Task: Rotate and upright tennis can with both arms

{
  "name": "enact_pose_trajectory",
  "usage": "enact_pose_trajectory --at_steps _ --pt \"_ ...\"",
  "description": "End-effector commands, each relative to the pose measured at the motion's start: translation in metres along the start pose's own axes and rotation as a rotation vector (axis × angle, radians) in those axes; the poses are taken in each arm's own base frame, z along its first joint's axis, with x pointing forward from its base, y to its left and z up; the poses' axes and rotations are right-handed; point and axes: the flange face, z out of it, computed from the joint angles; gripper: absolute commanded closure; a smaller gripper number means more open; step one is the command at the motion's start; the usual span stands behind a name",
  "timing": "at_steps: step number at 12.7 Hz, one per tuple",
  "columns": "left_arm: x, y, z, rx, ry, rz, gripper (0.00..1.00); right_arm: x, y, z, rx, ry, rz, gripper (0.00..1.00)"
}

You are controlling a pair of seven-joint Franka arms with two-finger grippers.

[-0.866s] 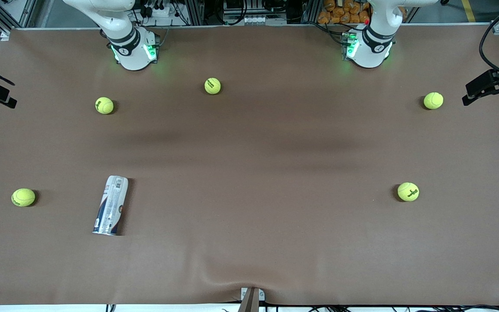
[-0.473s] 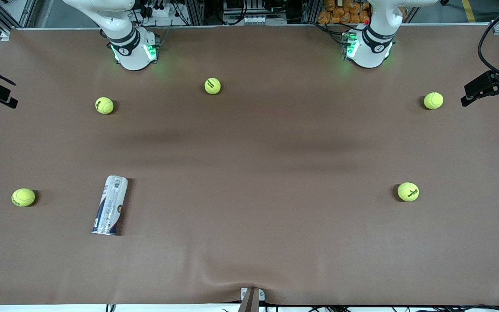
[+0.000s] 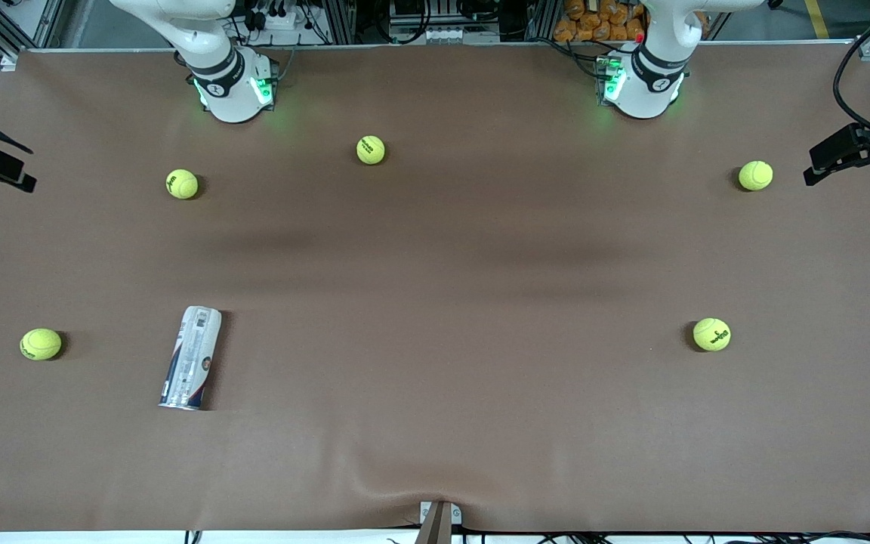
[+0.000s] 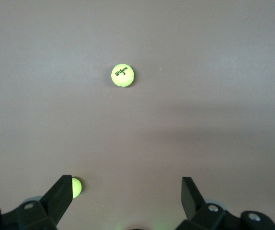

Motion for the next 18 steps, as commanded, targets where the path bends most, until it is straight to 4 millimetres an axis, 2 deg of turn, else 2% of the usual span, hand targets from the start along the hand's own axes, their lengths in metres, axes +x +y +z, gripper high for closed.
enact_pose_trajectory --at_steps 1,2,5,7,9,11,13,14,15,18 --pt "-0.004 0.007 -0.008 0.012 0.008 -0.015 0.00 0.032 -0.017 0.055 -0.002 -0.101 -0.022 0.00" --pt "-0.004 0.012 -0.007 0.012 0.006 -0.008 0.00 0.053 -0.027 0.084 -0.004 -0.121 -0.037 0.00" --pt "-0.004 0.008 -0.007 0.012 0.005 -0.003 0.00 0.114 -0.062 0.173 -0.013 -0.099 -0.088 0.00" --pt "-0.004 0.007 -0.007 0.013 0.003 -0.002 0.00 0.142 -0.073 0.226 -0.016 -0.070 -0.113 0.00" --pt "-0.005 0.001 -0.005 0.012 -0.004 -0.006 0.00 0.160 -0.079 0.267 -0.014 -0.052 -0.119 0.00" --pt "-0.006 0.003 -0.004 0.013 -0.018 -0.009 0.00 0.174 -0.086 0.301 -0.019 -0.014 -0.138 0.00" --pt "-0.006 0.003 -0.002 0.013 -0.029 -0.014 0.00 0.188 -0.076 0.335 -0.039 0.022 -0.209 0.00" --pt "-0.006 0.002 -0.003 0.013 -0.027 -0.014 0.00 0.194 -0.062 0.347 -0.038 0.032 -0.230 0.00" --pt "-0.006 0.000 -0.003 0.013 -0.027 -0.013 0.00 0.195 -0.059 0.358 -0.034 0.023 -0.236 0.00" --pt "-0.005 0.000 0.000 0.011 -0.032 -0.013 0.00 0.196 -0.063 0.379 -0.038 0.013 -0.244 0.00"
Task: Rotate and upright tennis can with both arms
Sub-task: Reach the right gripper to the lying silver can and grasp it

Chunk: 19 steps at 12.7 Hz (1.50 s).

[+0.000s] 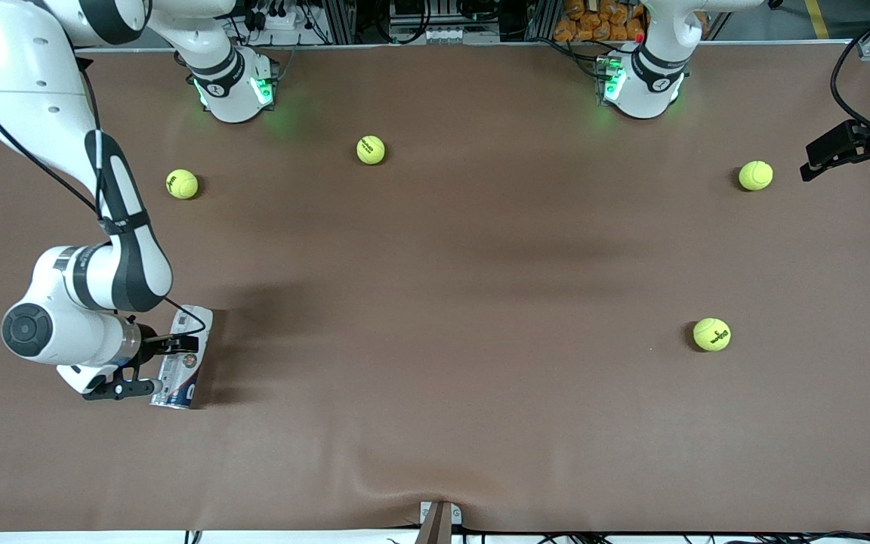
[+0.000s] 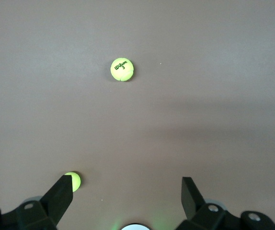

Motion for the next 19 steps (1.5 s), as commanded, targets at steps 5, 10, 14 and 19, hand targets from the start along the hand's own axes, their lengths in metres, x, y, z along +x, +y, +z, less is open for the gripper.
enact_pose_trajectory --at_steps 5,10,14,19 --pt "-0.002 -0.003 -0.002 0.010 -0.007 -0.003 0.00 0.008 0.001 0.038 -0.008 0.003 -0.020 0.00" --pt "-0.002 -0.004 -0.002 0.010 -0.007 -0.005 0.00 0.004 0.003 0.052 -0.005 -0.020 -0.020 0.00" --pt "-0.002 -0.004 -0.003 0.010 -0.005 -0.005 0.00 0.007 0.005 0.052 -0.006 0.010 -0.015 0.00" --pt "-0.001 -0.004 -0.002 0.010 -0.007 -0.003 0.00 0.010 0.003 0.044 -0.008 0.027 -0.018 0.43"
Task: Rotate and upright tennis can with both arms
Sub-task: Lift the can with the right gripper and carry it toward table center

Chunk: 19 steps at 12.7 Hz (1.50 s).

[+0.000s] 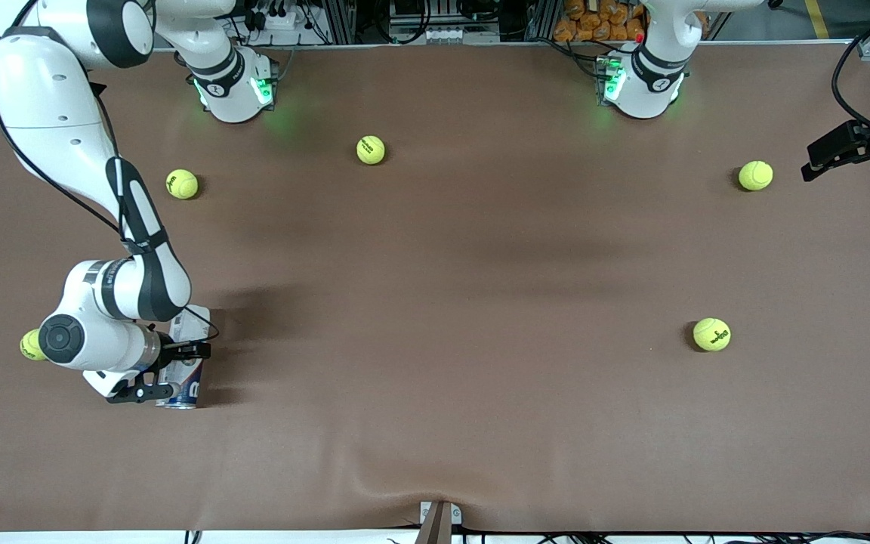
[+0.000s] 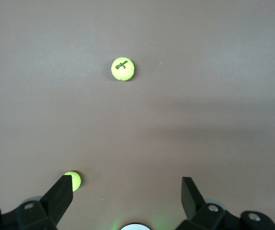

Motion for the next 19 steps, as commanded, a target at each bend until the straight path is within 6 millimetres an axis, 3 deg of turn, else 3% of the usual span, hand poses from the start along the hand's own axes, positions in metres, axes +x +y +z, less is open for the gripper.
enact_pose_trajectory --at_steps 1,5,7,10,14,17,19 --pt "-0.001 -0.002 -0.003 0.011 -0.005 0.000 0.00 0.003 0.002 -0.004 -0.004 0.013 -0.014 0.43" --pt "-0.001 -0.002 -0.003 0.009 -0.005 -0.002 0.00 0.006 -0.003 -0.029 -0.010 0.041 -0.096 0.43" --pt "-0.001 -0.002 -0.003 0.009 -0.005 0.000 0.00 0.009 -0.020 -0.056 -0.010 0.057 -0.144 0.42" --pt "-0.001 -0.002 -0.003 0.009 -0.005 -0.002 0.00 0.015 -0.096 -0.096 -0.020 0.075 -0.252 0.42" --pt "-0.001 -0.002 -0.003 0.009 -0.005 0.000 0.00 0.014 -0.189 -0.108 -0.031 0.110 -0.499 0.42" --pt "-0.001 -0.002 -0.003 0.009 -0.005 -0.002 0.00 -0.014 -0.315 -0.106 -0.055 0.124 -0.682 0.42" --pt "-0.001 -0.002 -0.003 0.009 -0.005 0.000 0.00 -0.026 -0.367 -0.108 -0.119 0.204 -0.806 0.42"
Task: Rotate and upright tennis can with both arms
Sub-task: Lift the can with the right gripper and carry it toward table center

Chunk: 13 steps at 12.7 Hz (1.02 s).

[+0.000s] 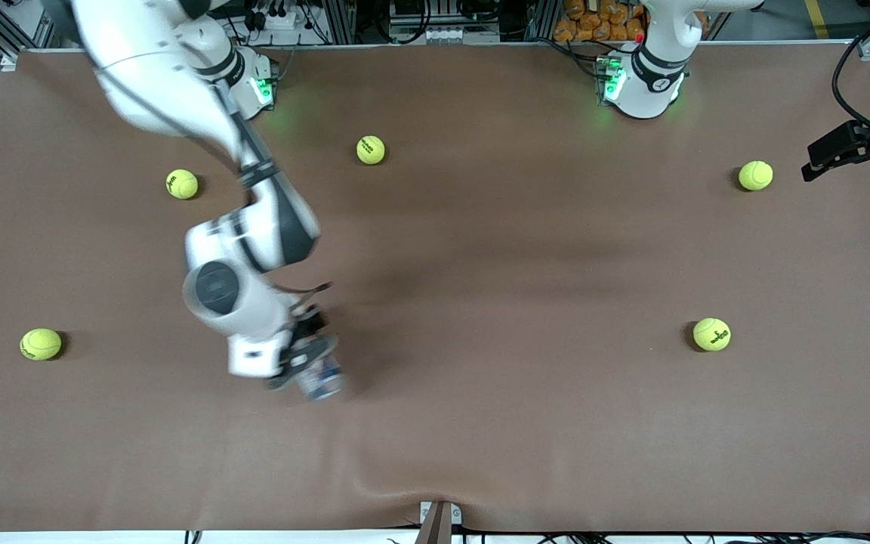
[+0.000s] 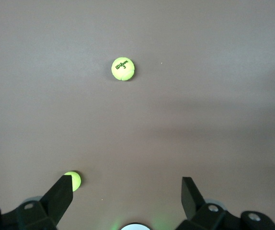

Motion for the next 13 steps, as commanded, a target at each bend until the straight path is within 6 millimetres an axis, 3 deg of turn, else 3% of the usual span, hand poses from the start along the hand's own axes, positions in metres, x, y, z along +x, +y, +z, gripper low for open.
enact_pose_trajectory --at_steps 1,4,5,7,8,9,11,12,13 --pt "-0.001 -0.001 -0.003 0.009 -0.003 0.001 0.00 0.023 -0.040 -0.006 -0.140 0.046 -0.194 0.42" --pt "-0.001 -0.001 -0.003 0.009 -0.003 0.001 0.00 0.045 -0.111 0.001 -0.204 0.074 -0.476 0.40" --pt "-0.001 -0.001 -0.003 0.009 -0.003 0.001 0.00 0.048 -0.125 0.006 -0.204 0.079 -0.547 0.40" --pt "-0.001 -0.001 -0.002 0.009 -0.005 0.001 0.00 0.050 -0.172 0.015 -0.200 0.071 -0.680 0.41" --pt "-0.001 -0.001 -0.003 0.009 -0.003 0.001 0.00 0.050 -0.206 0.020 -0.205 0.062 -0.729 0.40" --pt "-0.001 -0.001 -0.002 0.009 -0.005 0.001 0.00 0.050 -0.222 0.030 -0.224 0.044 -0.771 0.36" --pt "-0.001 -0.001 -0.002 0.009 -0.005 0.001 0.00 0.047 -0.224 0.049 -0.265 0.009 -0.807 0.30" --pt "-0.001 -0.001 -0.002 0.009 -0.005 0.001 0.00 0.045 -0.229 0.063 -0.274 -0.014 -0.831 0.21" --pt "-0.001 -0.002 -0.002 0.009 -0.005 0.000 0.00 0.043 -0.241 0.076 -0.273 -0.027 -0.848 0.00"
